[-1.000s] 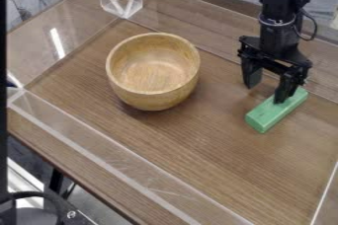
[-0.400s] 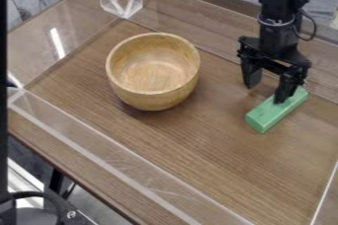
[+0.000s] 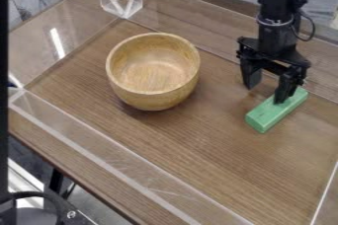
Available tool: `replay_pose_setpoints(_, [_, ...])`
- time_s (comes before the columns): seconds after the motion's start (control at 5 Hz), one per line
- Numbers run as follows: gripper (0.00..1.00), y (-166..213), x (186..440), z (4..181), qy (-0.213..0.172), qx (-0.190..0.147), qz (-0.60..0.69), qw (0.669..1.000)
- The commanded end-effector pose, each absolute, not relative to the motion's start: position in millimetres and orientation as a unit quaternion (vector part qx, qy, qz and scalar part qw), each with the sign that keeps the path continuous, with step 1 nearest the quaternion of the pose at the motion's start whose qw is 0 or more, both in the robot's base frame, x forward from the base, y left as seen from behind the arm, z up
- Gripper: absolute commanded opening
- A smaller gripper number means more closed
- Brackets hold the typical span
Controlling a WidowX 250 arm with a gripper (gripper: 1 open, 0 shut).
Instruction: Put the green block in the brown bowl
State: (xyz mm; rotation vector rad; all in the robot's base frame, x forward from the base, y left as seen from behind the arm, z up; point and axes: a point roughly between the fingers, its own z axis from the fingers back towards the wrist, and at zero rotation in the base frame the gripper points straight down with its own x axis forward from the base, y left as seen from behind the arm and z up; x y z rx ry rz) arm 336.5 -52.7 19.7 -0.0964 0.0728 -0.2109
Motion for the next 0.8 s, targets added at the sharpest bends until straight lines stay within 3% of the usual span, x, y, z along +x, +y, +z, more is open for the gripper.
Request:
replay_pose_setpoints(0.0, [1.0,-48,322,4.0,0.072,-0.043,-0.1,0.991])
replay_pose_setpoints(0.6, [1.0,-46,312,2.6,0.098,-0.043,-0.099,0.989])
